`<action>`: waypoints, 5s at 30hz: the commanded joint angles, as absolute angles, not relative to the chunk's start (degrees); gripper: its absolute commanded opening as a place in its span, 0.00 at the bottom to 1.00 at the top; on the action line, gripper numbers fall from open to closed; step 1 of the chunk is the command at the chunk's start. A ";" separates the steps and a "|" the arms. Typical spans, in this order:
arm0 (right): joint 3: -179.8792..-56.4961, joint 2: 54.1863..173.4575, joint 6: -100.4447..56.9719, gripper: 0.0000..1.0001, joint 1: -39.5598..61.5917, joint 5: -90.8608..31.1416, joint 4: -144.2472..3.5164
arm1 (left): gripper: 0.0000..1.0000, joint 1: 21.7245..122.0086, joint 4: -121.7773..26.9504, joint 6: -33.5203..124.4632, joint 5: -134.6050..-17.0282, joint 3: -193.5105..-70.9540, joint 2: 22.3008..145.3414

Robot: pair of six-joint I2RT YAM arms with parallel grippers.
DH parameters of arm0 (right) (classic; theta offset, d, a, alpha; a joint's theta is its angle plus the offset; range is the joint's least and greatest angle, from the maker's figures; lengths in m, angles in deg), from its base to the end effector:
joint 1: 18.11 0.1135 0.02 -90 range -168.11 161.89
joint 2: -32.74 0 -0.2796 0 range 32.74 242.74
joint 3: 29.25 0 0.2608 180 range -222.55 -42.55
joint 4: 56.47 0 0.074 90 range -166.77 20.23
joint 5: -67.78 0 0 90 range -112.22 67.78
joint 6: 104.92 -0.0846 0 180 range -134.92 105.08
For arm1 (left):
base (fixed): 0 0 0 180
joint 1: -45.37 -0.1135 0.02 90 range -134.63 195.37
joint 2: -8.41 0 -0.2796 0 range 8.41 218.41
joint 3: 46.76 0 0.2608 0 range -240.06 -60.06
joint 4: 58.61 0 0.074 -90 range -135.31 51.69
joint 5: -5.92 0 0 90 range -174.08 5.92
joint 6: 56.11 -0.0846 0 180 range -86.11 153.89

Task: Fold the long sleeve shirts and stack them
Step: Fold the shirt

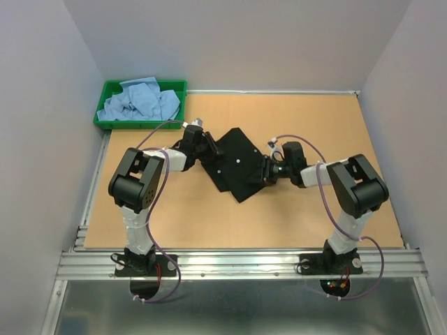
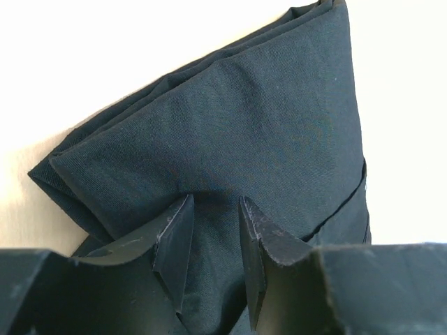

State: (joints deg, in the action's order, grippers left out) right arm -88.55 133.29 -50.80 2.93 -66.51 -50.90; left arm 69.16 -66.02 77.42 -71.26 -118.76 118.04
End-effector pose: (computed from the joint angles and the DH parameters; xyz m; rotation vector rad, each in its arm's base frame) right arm 0.3303 0.1903 0.1379 -0.1783 2.3316 1.3787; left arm 0.4094 -0.2010 0.1389 -0.2396 2.2143 -0.9159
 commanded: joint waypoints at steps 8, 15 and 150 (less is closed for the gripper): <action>-74.98 138.15 -55.35 0.34 -8.62 -70.73 -34.87 | 0.44 68.92 -62.62 76.61 -71.60 -115.79 116.61; -87.95 127.32 -55.52 0.41 -7.92 -69.24 -44.35 | 0.44 69.10 -63.06 76.34 -70.81 -113.68 114.59; -95.99 112.99 -41.29 0.54 28.13 -16.68 -87.08 | 0.85 79.03 -34.87 63.20 -108.34 -135.75 105.55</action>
